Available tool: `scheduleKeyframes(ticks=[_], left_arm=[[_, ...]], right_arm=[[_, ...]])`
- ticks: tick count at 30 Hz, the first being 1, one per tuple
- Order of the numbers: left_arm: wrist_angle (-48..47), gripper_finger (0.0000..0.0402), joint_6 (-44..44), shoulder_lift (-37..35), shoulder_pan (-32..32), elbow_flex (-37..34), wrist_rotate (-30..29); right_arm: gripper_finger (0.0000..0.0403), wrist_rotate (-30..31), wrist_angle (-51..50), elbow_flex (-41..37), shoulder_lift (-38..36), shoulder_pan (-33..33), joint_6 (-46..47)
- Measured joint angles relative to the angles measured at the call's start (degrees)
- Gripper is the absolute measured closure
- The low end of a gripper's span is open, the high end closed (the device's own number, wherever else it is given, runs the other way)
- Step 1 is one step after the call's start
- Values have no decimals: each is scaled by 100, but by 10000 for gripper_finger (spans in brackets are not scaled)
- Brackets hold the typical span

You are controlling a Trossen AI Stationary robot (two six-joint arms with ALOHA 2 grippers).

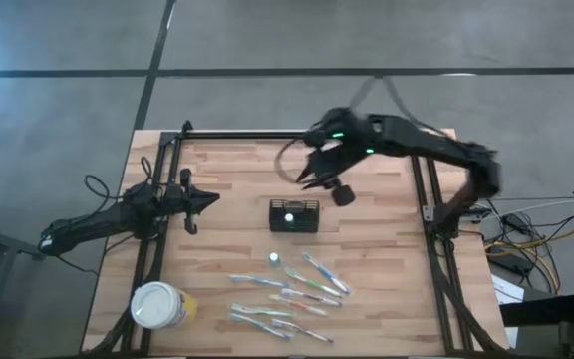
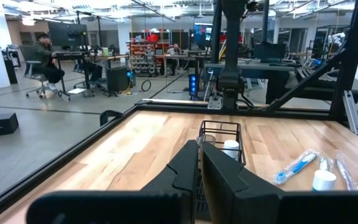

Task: Pick & Place toothbrushing station
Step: Put the mouthwash into the wire organizer

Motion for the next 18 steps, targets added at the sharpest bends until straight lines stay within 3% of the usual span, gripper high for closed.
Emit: scheduleKeyframes(ticks=[6,11,15,18], left_arm=[[3,376,-4,0,1,0,1],[7,376,-4,-2,0,1,1],[185,376,57,-2,0,2,1],[462,376,2,-2,0,2,1]], right_arm=[[340,-28,2479,-2450,-1932,-20,1205],[361,-612,4298,-4395,-3401,-31,1874],[365,-655,5834,-5753,-4271,-31,2630],[365,-419,6376,-6521,-4779,-31,2882]])
